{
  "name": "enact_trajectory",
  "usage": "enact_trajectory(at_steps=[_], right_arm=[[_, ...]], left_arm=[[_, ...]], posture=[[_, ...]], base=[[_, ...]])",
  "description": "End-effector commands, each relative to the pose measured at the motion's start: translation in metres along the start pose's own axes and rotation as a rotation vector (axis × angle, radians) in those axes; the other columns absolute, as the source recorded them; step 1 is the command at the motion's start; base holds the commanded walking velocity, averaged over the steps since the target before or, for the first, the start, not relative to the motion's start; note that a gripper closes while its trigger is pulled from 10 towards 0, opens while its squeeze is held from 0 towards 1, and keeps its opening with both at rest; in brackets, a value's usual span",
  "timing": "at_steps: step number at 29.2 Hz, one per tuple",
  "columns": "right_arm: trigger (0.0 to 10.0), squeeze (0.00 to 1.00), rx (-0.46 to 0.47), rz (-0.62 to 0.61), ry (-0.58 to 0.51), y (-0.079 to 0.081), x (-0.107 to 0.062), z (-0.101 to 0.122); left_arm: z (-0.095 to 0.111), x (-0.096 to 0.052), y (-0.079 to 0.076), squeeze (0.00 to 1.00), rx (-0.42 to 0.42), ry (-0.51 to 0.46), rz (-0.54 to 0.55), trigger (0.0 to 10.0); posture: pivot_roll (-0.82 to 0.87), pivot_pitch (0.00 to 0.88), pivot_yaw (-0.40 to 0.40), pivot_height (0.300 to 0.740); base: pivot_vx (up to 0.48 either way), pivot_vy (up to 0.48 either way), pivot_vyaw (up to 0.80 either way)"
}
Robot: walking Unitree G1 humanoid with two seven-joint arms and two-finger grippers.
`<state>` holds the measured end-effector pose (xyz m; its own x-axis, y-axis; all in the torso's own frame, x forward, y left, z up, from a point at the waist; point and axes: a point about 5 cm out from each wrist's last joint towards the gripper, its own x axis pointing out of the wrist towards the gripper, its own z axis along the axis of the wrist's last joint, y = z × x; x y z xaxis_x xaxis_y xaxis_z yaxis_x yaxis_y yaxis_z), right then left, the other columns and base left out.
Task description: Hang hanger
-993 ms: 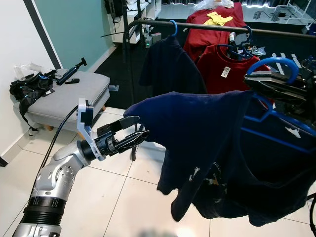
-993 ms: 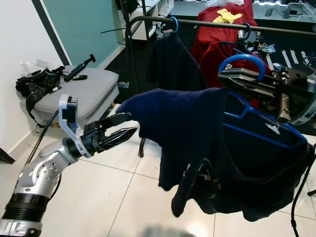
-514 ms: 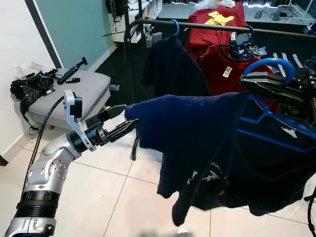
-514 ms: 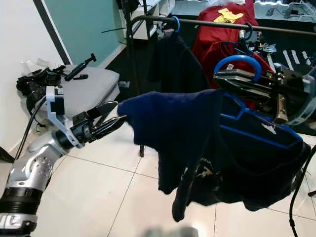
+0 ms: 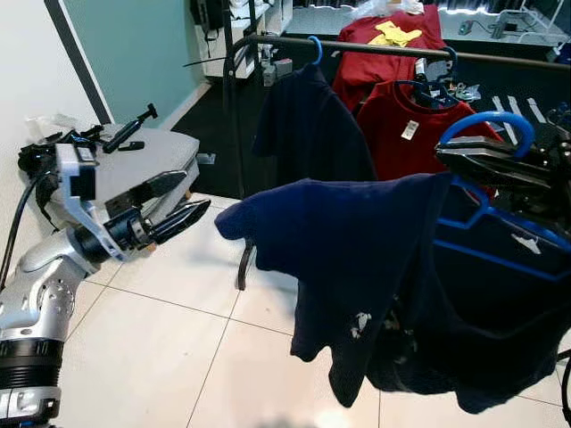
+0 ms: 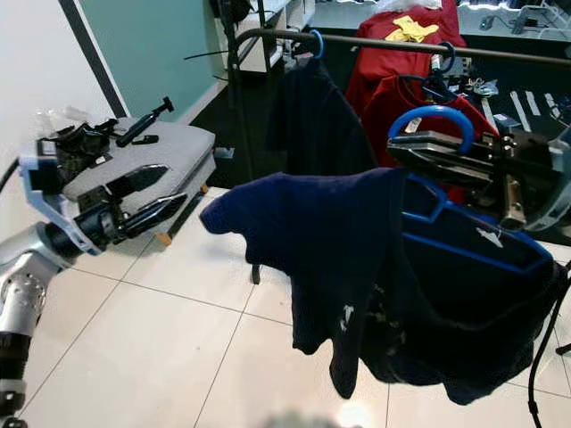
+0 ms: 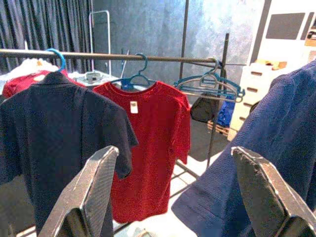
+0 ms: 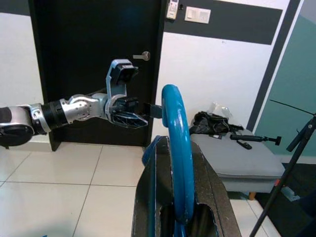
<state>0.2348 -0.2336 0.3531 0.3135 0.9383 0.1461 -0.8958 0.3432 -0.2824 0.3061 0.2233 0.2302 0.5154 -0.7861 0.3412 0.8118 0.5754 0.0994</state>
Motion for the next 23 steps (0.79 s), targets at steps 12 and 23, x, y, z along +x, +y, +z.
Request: enact_trajectory(at_steps=[12,23], right_arm=[[0.0,0.0,-0.052,0.037,-0.038,0.007,0.001,0.015],[0.0,0.0,-0.057,0.049,-0.051,0.007,0.003,0.018]], left_arm=[[-0.02,0.008,-0.011,0.0,0.001,0.09,-0.072,10.0],[-0.03,0.007,-0.014,0.0,0.007,0.148,-0.085,10.0]], posture=[[-0.04,0.077,0.035,0.74],[-0.04,0.073,0.036,0.74]], base=[[0.0,0.0,0.0],[0.0,0.0,0.0]])
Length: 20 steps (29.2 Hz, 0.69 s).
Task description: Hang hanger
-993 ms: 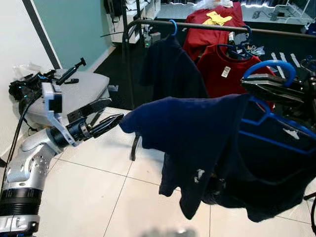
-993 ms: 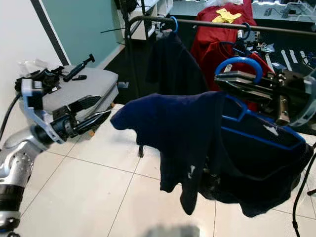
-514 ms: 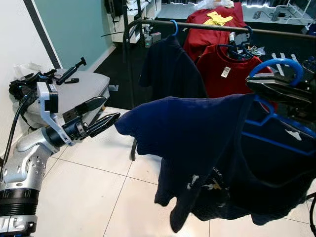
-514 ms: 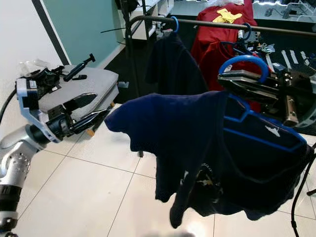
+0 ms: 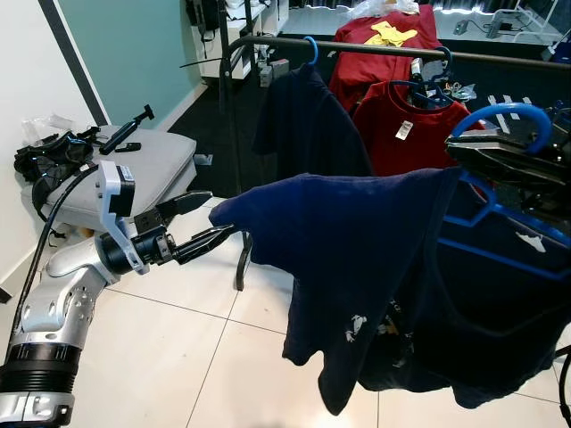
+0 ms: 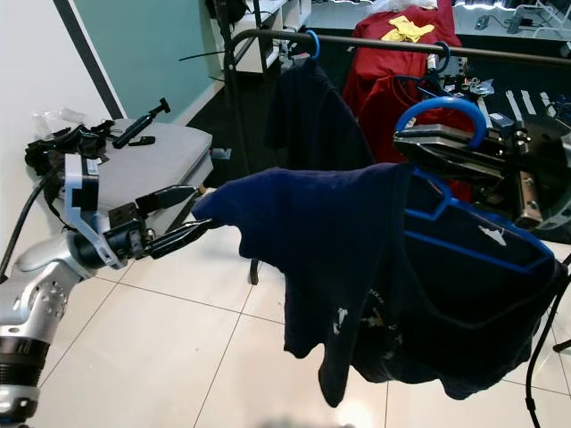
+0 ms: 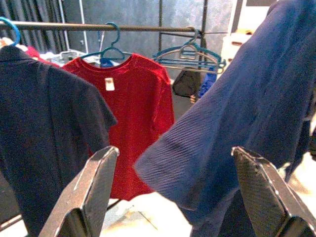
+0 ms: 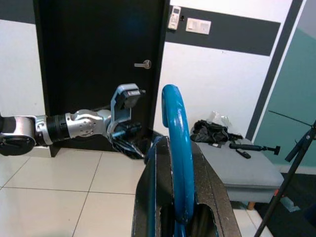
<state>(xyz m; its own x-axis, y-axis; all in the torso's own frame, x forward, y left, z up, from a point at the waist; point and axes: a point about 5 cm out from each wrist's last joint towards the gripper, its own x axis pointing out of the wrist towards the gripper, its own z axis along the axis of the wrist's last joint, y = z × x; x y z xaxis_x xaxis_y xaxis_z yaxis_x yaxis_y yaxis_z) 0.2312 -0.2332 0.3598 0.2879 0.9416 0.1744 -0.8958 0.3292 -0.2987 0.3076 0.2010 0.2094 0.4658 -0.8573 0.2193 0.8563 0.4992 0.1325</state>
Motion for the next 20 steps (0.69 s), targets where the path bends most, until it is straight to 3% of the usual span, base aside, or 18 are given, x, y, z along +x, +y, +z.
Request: enact_trajectory(at_steps=[1,12,13,14,15,20], right_arm=[[0.0,0.0,-0.043,0.036,-0.018,0.0058,0.0033,0.0111],[0.0,0.0,-0.044,0.039,-0.026,0.0071,0.0037,0.0136],[0.0,0.0,-0.044,0.04,-0.028,0.0073,0.0042,0.0137],[0.0,0.0,-0.044,0.04,-0.028,0.0074,0.0046,0.0137],[0.0,0.0,-0.044,0.041,-0.03,0.0074,0.005,0.0137],[0.0,0.0,-0.042,0.042,-0.032,0.0074,0.0057,0.0136]], left_arm=[[-0.0083,-0.0026,0.0012,0.0,0.005,0.045,0.025,10.0],[-0.0148,-0.0019,0.0016,0.0,0.006,0.069,0.042,10.0],[-0.015,-0.0009,0.0015,0.0,-0.001,0.058,0.044,3.5],[-0.0152,-0.0002,0.0015,0.0,-0.006,0.05,0.045,3.5],[-0.0151,0.0009,0.0013,0.0,-0.009,0.043,0.046,0.0],[-0.0151,0.0037,0.0016,0.0,-0.009,0.027,0.051,0.0]], posture=[[-0.04,0.075,0.036,0.74],[-0.04,0.077,0.036,0.74],[-0.04,0.079,0.036,0.74],[-0.04,0.079,0.036,0.74],[-0.04,0.078,0.035,0.74],[-0.04,0.078,0.036,0.74]], base=[[0.0,0.0,0.0],[0.0,0.0,0.0],[0.0,0.0,0.0],[0.0,0.0,0.0],[0.0,0.0,0.0],[0.0,0.0,0.0]])
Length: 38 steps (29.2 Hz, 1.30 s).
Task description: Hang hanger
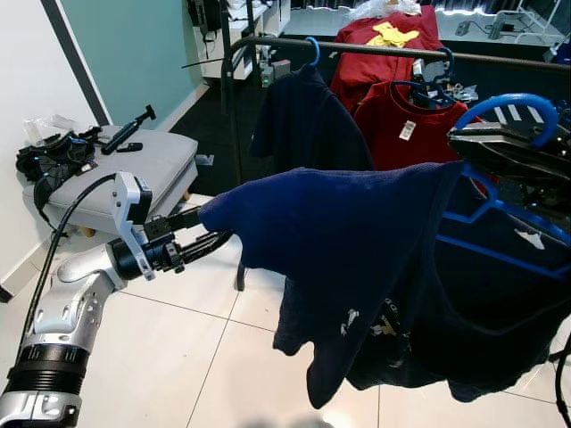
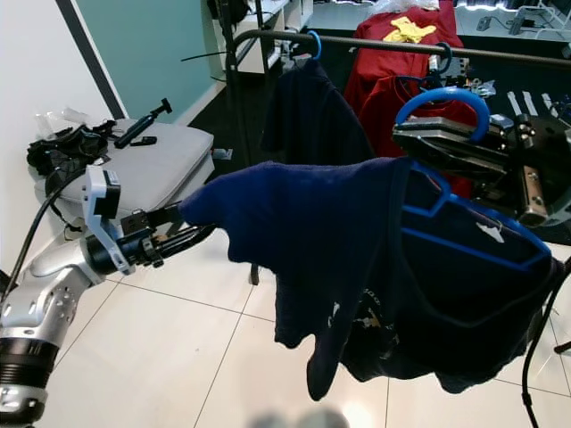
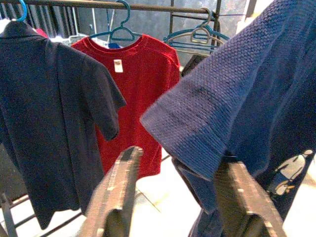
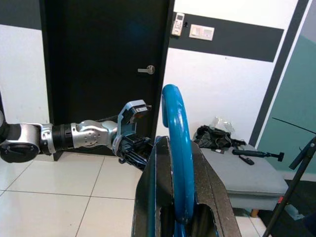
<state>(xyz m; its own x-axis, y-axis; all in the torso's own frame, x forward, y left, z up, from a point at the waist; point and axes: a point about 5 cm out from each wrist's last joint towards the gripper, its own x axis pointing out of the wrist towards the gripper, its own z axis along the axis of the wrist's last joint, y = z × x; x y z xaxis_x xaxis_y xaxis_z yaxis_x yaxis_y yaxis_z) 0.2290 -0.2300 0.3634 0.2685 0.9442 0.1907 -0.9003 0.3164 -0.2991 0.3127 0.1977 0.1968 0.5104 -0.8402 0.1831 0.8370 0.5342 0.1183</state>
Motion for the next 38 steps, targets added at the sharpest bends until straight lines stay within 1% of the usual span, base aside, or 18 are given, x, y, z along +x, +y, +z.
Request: enact_trajectory(at_steps=[1,10,12,21,24,25,26,28,29,30,31,32,35,38], right_arm=[[0.0,0.0,-0.042,0.029,-0.011,0.006,0.003,0.009],[0.0,0.0,-0.037,0.029,-0.013,0.006,0.004,0.008],[0.0,0.0,-0.035,0.026,-0.014,0.005,0.004,0.007],[0.0,0.0,-0.037,0.003,-0.007,0.003,0.003,0.005],[0.0,0.0,-0.042,-0.053,0.023,-0.003,0.0,0.0],[0.0,0.0,-0.042,-0.053,0.023,-0.003,0.0,0.0],[0.0,0.0,-0.044,-0.11,0.045,-0.01,-0.003,-0.004],[0.0,0.0,-0.044,-0.11,0.045,-0.01,-0.003,-0.004],[0.0,0.0,-0.043,-0.167,0.066,-0.016,-0.007,-0.008],[0.0,0.0,-0.043,-0.167,0.066,-0.016,-0.007,-0.008],[0.0,0.0,-0.031,-0.246,0.112,-0.023,-0.015,-0.016],[0.0,0.0,-0.031,-0.246,0.112,-0.023,-0.015,-0.016],[0.0,0.0,-0.014,-0.279,0.172,-0.024,-0.021,-0.027],[0.0,0.0,-0.002,-0.291,0.187,-0.023,-0.025,-0.032]], left_arm=[[0.0,0.003,0.001,0.0,-0.008,-0.029,0.013,0.0],[0.005,0.005,0.003,0.0,-0.016,-0.076,0.028,0.0],[0.009,0.004,0.006,0.0,-0.021,-0.104,0.046,0.0],[0.015,-0.003,0.013,0.0,-0.021,-0.14,0.094,0.0],[0.021,-0.011,0.021,0.0,-0.019,-0.168,0.138,0.0],[0.021,-0.011,0.021,0.0,-0.019,-0.168,0.138,0.0],[0.025,-0.015,0.025,0.0,-0.014,-0.181,0.165,0.0],[0.025,-0.015,0.025,0.0,-0.014,-0.181,0.165,0.0],[0.028,-0.02,0.029,0.0,-0.009,-0.193,0.191,0.0],[0.028,-0.02,0.029,0.0,-0.009,-0.193,0.191,0.0],[0.035,-0.029,0.037,0.0,-0.002,-0.223,0.24,0.0],[0.035,-0.029,0.037,0.0,-0.002,-0.223,0.24,0.0],[0.046,-0.041,0.048,0.0,0.018,-0.26,0.314,0.0],[0.054,-0.049,0.056,0.0,0.035,-0.288,0.373,0.0]], posture=[[-0.04,0.078,0.037,0.74],[-0.04,0.079,0.036,0.74],[-0.04,0.078,0.036,0.74],[-0.04,0.079,0.034,0.74],[-0.03,0.079,0.033,0.74],[-0.03,0.079,0.033,0.74],[-0.03,0.08,0.033,0.74],[-0.03,0.08,0.033,0.74],[-0.03,0.08,0.033,0.74],[-0.03,0.08,0.033,0.74],[-0.03,0.081,0.031,0.74],[-0.03,0.081,0.031,0.74],[-0.03,0.083,0.03,0.74],[-0.03,0.083,0.03,0.74]], base=[[0.0,0.0,0.0],[0.0,0.0,0.0],[0.0,0.0,0.0],[0.0,0.0,0.0],[0.0,0.0,0.0],[0.0,0.0,0.0],[0.0,0.0,0.0],[0.0,0.0,0.0],[0.0,0.0,0.0],[0.0,0.0,0.0],[0.0,0.0,0.0],[0.0,0.0,0.0],[0.0,0.0,0.0],[0.0,0.0,0.0]])
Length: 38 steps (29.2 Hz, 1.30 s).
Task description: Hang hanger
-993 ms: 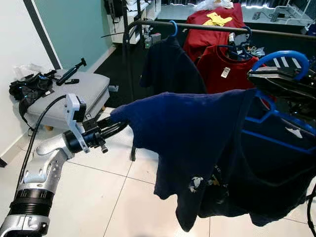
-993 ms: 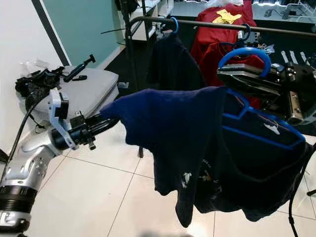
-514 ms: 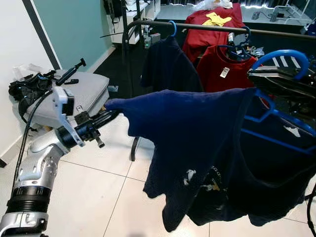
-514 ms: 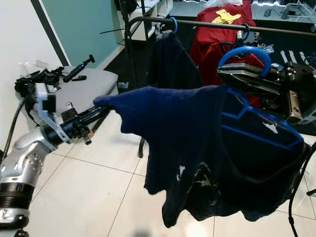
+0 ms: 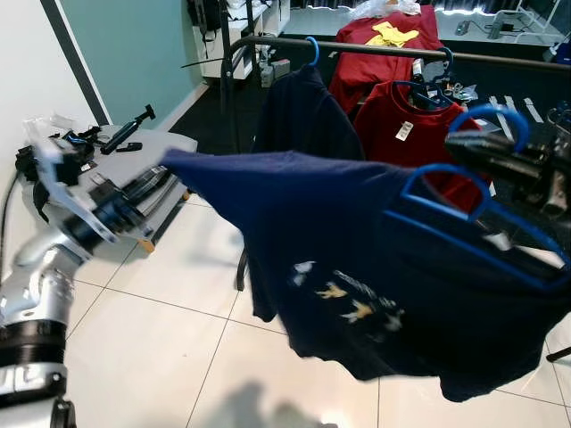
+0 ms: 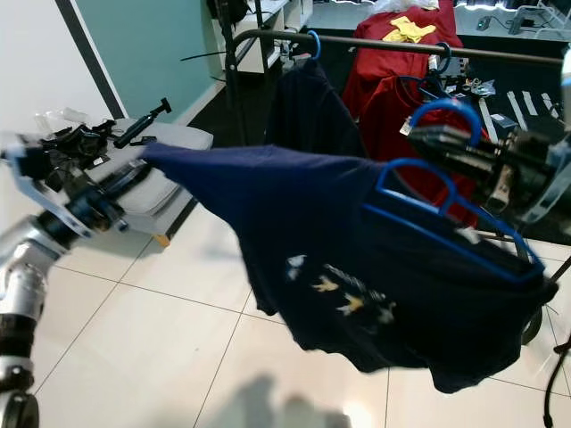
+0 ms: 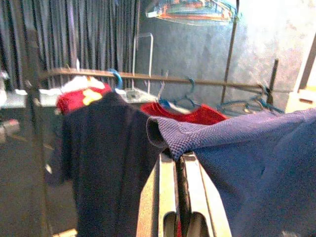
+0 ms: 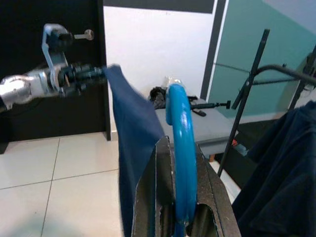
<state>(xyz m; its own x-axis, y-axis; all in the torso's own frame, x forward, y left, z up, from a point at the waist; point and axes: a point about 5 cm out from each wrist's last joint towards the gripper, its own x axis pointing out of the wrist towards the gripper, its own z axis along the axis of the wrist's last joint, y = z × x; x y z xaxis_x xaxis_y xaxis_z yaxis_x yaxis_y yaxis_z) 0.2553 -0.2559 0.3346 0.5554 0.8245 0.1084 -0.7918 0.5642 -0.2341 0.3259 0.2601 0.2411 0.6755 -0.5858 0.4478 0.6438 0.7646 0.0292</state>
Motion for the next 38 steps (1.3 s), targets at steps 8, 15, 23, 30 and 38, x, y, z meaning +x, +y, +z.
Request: enact_trajectory(at_steps=[8,15,23,30,38], right_arm=[[0.0,0.0,-0.015,-0.026,0.03,0.001,-0.006,-0.005],[0.0,0.0,0.006,-0.037,0.045,0.004,-0.011,-0.013],[0.0,0.0,0.098,0.028,0.14,0.026,0.012,-0.063],[0.0,0.0,0.162,-0.021,0.135,0.032,0.037,-0.098],[0.0,0.0,0.216,-0.081,0.155,0.036,0.042,-0.123]], left_arm=[[0.018,-0.011,0.019,0.0,0.032,-0.07,0.127,0.1],[0.015,-0.02,0.034,0.0,0.0,-0.077,0.247,0.2],[0.024,0.002,0.019,0.0,-0.06,-0.174,0.155,0.5],[0.047,0.033,-0.006,0.0,-0.07,-0.274,0.024,0.9],[0.074,0.036,-0.002,0.0,-0.048,-0.36,0.042,0.7]], posture=[[-0.03,0.085,0.029,0.74],[-0.03,0.084,0.027,0.74],[-0.03,0.079,0.026,0.74],[-0.01,0.068,0.025,0.74],[-0.01,0.071,0.027,0.74]], base=[[0.0,0.0,0.0],[0.0,0.0,0.0],[0.0,0.0,0.0],[0.0,0.0,0.0],[0.0,0.0,0.0]])
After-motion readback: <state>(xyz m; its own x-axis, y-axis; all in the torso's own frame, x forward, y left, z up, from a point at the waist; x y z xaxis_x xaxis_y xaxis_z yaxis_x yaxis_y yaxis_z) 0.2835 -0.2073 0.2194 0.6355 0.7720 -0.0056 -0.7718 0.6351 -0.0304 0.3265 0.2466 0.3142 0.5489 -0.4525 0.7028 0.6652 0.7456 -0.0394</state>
